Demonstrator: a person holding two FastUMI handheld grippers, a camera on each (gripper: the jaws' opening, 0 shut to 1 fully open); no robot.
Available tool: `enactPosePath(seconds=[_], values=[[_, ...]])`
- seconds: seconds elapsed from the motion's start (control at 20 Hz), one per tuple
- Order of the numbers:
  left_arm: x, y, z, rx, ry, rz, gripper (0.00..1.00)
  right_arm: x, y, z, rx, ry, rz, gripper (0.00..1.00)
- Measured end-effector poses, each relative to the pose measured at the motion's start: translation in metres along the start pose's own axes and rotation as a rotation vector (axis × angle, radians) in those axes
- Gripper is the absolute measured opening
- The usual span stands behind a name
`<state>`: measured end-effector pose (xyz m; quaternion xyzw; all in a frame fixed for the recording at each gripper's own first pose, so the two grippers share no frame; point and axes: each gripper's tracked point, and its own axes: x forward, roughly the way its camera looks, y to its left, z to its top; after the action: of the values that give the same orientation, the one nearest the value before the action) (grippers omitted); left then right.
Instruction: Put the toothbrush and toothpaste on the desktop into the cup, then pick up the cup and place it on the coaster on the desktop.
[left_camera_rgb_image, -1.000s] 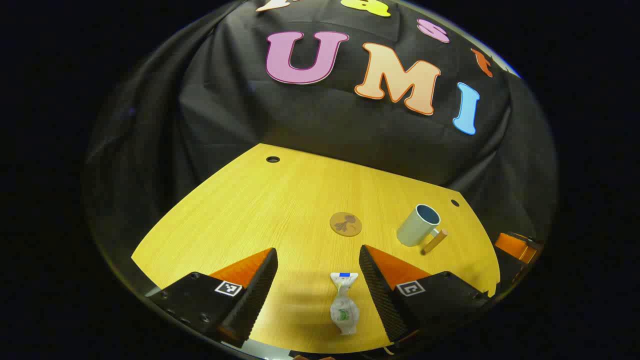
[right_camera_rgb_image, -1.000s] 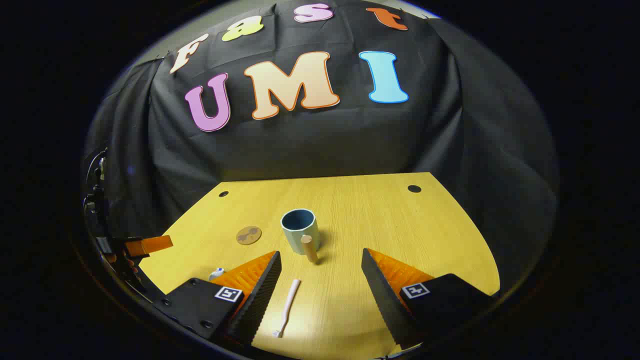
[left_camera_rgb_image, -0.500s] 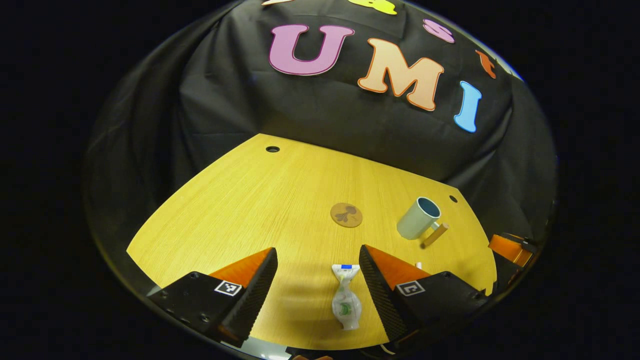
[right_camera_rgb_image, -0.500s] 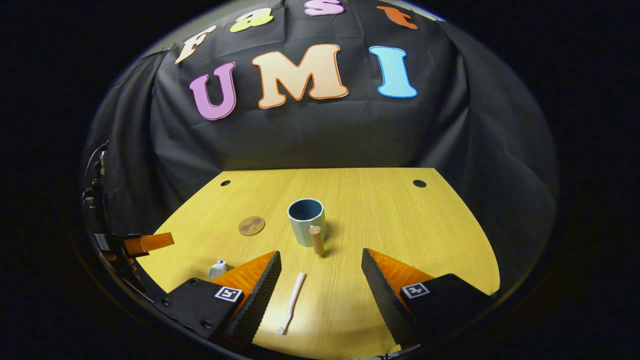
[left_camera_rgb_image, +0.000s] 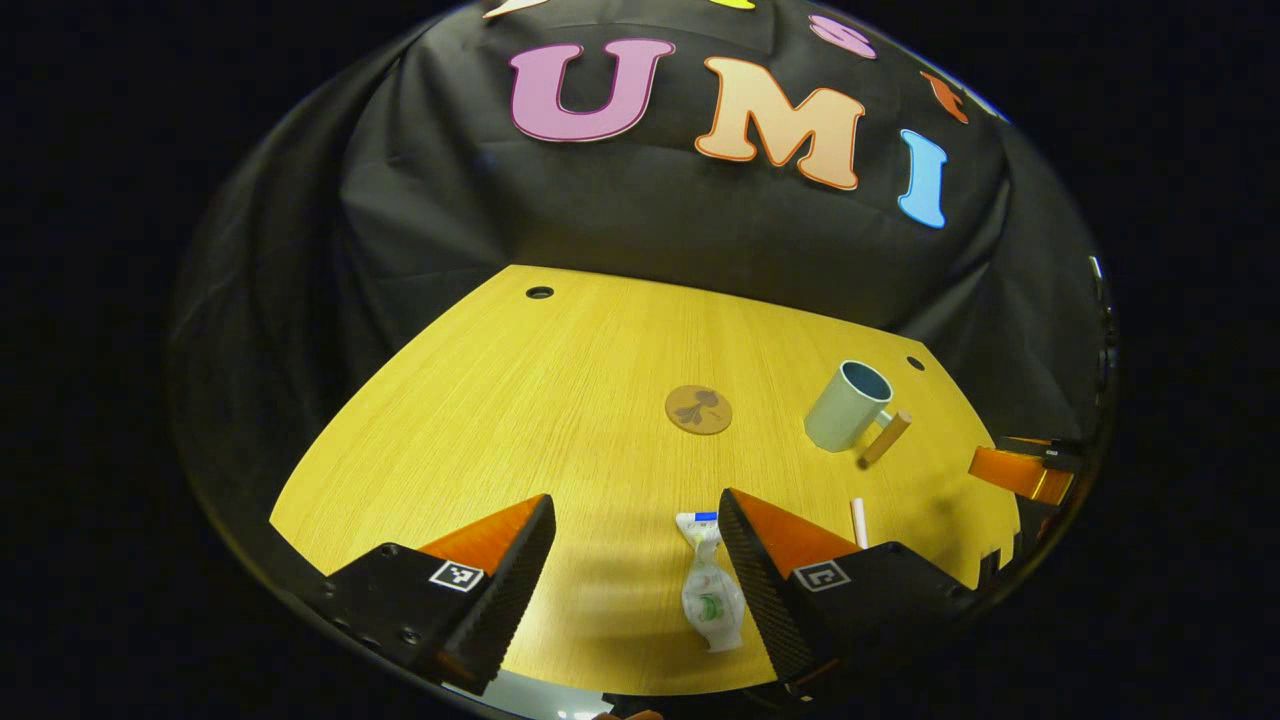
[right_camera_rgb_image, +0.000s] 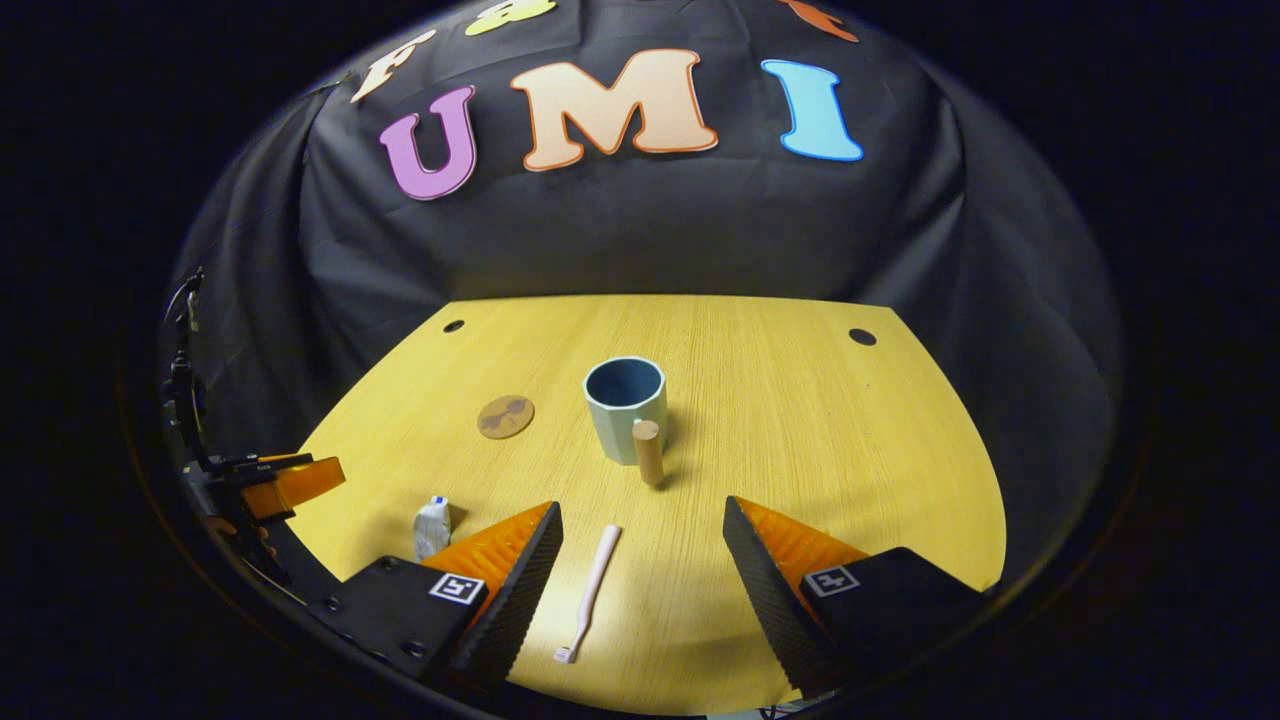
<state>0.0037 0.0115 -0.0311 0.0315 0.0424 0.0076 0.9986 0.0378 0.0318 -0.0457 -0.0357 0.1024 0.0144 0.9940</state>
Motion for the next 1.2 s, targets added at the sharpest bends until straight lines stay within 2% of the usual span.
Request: enactPosePath(seconds=[0.2, 0.25, 0.3, 0.35, 0.45, 0.55, 0.6, 0.65, 0.7, 0.75, 0.85, 0.9, 1.05, 1.15, 1.2], values=[[-0.003, 0.015, -0.010, -0.016, 0.026, 0.035, 0.95, 0.035, 0.021, -0.034, -0.036, 0.197, 0.031, 1.00], [-0.003, 0.018, -0.015, -0.023, 0.038, 0.036, 0.95, 0.047, 0.026, -0.044, -0.043, 0.252, 0.035, 0.96], [-0.004, 0.018, -0.018, -0.026, 0.049, 0.033, 0.95, 0.053, 0.029, -0.049, -0.044, 0.284, 0.039, 1.00], [-0.004, 0.019, -0.021, -0.030, 0.058, 0.031, 0.96, 0.059, 0.031, -0.054, -0.045, 0.314, 0.043, 0.96], [-0.002, 0.020, -0.027, -0.033, 0.083, 0.025, 0.95, 0.070, 0.034, -0.064, -0.049, 0.374, 0.039, 0.96], [0.001, 0.022, -0.031, -0.031, 0.099, 0.023, 0.96, 0.078, 0.035, -0.073, -0.049, 0.430, 0.019, 1.00], [0.003, 0.021, -0.031, -0.033, 0.105, 0.019, 0.95, 0.082, 0.032, -0.078, -0.049, 0.456, 0.003, 0.96], [0.005, 0.021, -0.033, -0.035, 0.110, 0.013, 0.96, 0.086, 0.032, -0.082, -0.049, 0.476, -0.009, 1.00], [0.007, 0.021, -0.033, -0.036, 0.115, 0.011, 0.96, 0.089, 0.033, -0.085, -0.050, 0.496, -0.019, 0.96], [0.011, 0.023, -0.032, -0.040, 0.119, 0.010, 0.96, 0.093, 0.034, -0.090, -0.055, 0.522, -0.030, 1.00], [0.016, 0.024, -0.032, -0.045, 0.128, 0.005, 0.96, 0.097, 0.034, -0.097, -0.079, 0.552, -0.053, 1.00], [0.019, 0.025, -0.035, -0.044, 0.133, 0.003, 0.96, 0.098, 0.035, -0.100, -0.087, 0.571, -0.057, 0.96], [0.021, 0.030, -0.036, -0.025, 0.142, 0.003, 0.96, 0.100, 0.037, -0.109, -0.092, 0.609, -0.067, 0.93], [0.022, 0.031, -0.037, -0.018, 0.148, 0.002, 0.96, 0.102, 0.039, -0.110, -0.090, 0.615, -0.074, 0.85], [0.022, 0.031, -0.038, -0.019, 0.151, 0.001, 0.96, 0.103, 0.038, -0.111, -0.094, 0.616, -0.080, 0.77]])
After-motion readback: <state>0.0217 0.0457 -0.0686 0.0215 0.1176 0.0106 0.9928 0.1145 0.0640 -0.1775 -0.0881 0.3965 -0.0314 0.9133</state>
